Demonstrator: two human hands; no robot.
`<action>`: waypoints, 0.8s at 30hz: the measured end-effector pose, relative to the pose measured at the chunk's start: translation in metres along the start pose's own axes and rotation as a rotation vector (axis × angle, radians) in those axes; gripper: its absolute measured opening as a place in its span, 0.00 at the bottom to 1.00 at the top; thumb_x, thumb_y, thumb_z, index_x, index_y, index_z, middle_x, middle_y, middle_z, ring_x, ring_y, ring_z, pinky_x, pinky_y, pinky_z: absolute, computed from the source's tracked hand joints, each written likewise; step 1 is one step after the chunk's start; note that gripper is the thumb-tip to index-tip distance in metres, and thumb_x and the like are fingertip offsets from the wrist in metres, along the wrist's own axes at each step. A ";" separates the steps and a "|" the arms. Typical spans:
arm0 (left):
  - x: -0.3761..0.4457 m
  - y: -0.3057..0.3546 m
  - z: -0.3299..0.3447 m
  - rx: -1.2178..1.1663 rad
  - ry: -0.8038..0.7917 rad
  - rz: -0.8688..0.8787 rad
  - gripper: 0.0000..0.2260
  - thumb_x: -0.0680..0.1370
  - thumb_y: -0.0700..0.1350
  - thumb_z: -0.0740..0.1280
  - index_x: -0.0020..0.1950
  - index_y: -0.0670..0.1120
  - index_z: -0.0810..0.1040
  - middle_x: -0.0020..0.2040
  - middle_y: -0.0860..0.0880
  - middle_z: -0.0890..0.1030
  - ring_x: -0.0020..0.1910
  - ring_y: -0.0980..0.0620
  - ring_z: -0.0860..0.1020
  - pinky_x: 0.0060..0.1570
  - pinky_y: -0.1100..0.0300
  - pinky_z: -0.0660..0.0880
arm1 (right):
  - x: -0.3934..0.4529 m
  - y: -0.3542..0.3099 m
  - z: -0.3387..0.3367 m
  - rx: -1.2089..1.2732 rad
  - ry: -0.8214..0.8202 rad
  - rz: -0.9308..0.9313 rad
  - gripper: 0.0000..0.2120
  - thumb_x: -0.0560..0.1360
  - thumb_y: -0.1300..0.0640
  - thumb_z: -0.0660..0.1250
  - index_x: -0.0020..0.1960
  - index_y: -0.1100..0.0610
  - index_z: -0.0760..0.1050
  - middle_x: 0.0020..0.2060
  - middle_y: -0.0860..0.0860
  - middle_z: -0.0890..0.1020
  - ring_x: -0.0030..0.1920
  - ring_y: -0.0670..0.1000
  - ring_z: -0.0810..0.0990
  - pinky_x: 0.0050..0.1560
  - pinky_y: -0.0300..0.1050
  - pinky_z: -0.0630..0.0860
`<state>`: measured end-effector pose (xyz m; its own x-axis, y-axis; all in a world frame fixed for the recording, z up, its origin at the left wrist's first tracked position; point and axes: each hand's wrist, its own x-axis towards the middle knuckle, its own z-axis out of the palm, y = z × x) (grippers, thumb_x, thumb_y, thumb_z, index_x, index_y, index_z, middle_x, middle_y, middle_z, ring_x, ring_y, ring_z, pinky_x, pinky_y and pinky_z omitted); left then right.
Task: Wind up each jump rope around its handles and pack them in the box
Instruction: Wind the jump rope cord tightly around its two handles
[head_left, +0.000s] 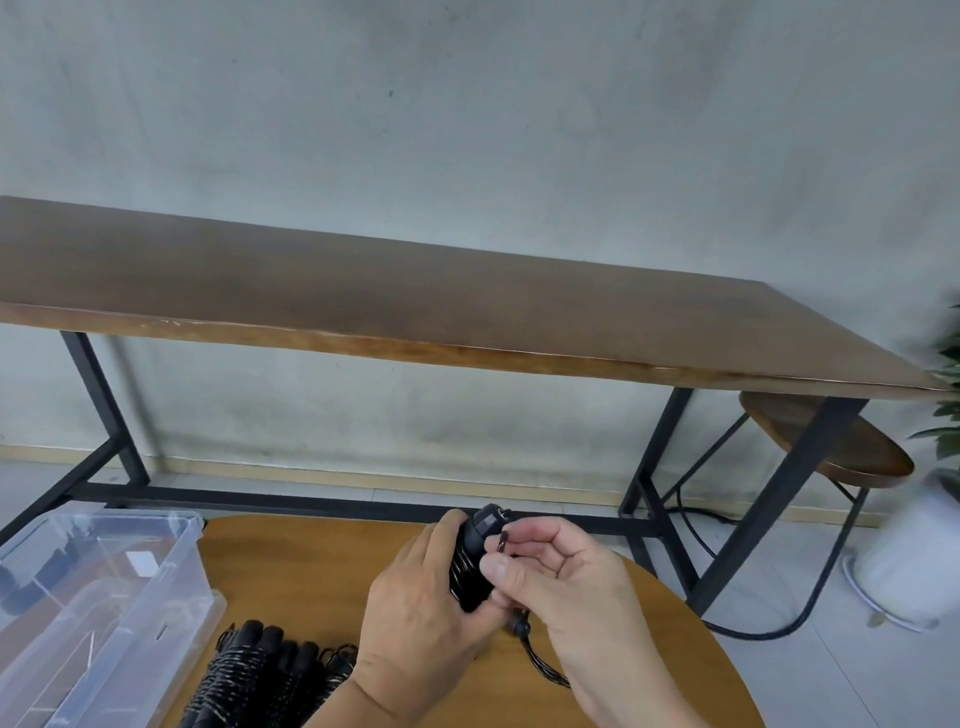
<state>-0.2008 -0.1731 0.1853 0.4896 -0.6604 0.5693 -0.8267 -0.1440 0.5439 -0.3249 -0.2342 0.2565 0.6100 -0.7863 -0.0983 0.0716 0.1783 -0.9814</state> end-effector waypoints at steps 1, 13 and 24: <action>0.001 -0.002 -0.001 -0.024 -0.023 0.008 0.27 0.77 0.70 0.55 0.59 0.49 0.73 0.42 0.59 0.78 0.38 0.60 0.77 0.36 0.68 0.71 | -0.001 -0.002 -0.004 -0.006 -0.021 -0.005 0.20 0.59 0.59 0.79 0.49 0.60 0.82 0.40 0.57 0.86 0.39 0.54 0.82 0.41 0.44 0.79; 0.005 0.015 -0.016 -0.317 -0.213 0.061 0.14 0.79 0.64 0.59 0.62 0.63 0.70 0.52 0.60 0.79 0.53 0.55 0.78 0.51 0.59 0.75 | 0.034 -0.021 -0.036 -0.101 0.069 0.058 0.05 0.77 0.57 0.70 0.46 0.57 0.83 0.34 0.52 0.80 0.29 0.47 0.71 0.29 0.39 0.68; 0.008 0.012 -0.006 -0.125 -0.253 -0.067 0.28 0.69 0.60 0.56 0.66 0.51 0.71 0.55 0.57 0.79 0.52 0.56 0.78 0.50 0.64 0.75 | 0.014 -0.013 -0.013 -0.873 -0.155 -0.375 0.04 0.72 0.48 0.74 0.46 0.45 0.84 0.51 0.34 0.76 0.35 0.43 0.76 0.38 0.33 0.71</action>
<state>-0.2049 -0.1755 0.2001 0.4445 -0.8175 0.3662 -0.7465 -0.1121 0.6559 -0.3279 -0.2549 0.2655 0.7687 -0.6046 0.2085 -0.2910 -0.6209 -0.7278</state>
